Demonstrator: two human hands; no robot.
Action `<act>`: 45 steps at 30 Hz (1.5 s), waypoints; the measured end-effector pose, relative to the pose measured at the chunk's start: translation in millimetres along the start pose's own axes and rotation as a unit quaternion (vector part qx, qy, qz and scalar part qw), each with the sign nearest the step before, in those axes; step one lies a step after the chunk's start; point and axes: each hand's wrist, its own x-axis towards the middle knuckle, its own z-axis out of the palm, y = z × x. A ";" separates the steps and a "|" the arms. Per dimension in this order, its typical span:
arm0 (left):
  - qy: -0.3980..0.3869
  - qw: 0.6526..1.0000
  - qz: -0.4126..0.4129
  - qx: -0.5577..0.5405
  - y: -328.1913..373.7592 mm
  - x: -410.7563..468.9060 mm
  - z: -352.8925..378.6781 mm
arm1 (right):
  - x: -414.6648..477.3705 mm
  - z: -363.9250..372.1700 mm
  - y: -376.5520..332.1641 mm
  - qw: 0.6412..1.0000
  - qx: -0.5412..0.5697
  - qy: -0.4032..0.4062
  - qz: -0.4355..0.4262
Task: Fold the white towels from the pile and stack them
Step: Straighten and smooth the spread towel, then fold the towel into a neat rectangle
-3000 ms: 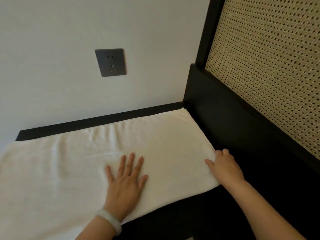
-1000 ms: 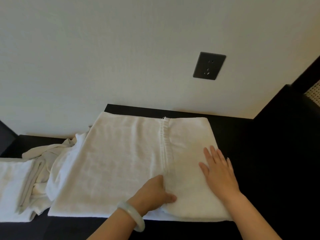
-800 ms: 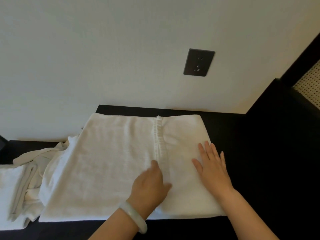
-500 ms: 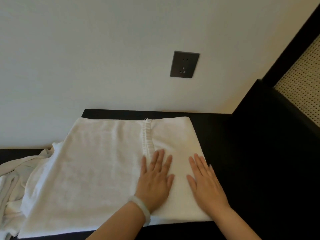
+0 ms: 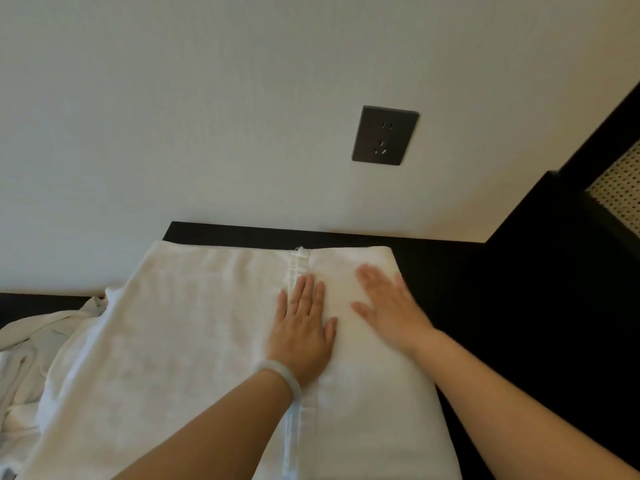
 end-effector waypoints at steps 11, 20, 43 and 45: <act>0.011 1.000 -0.003 0.001 -3.1 2.5 5.3 | 53.2 -6.6 29.9 0.997 0.060 0.005 0.052; -0.003 1.000 -0.003 0.004 -2.2 2.3 3.0 | -55.0 30.0 -25.4 0.995 0.042 0.065 0.065; -0.008 0.997 -0.076 0.017 -131.2 -126.8 -32.5 | -65.0 20.4 -155.3 0.989 0.135 0.047 0.028; -0.001 0.992 -0.123 0.010 -158.8 -142.3 -41.2 | -57.4 28.3 -169.0 0.995 0.092 0.035 0.032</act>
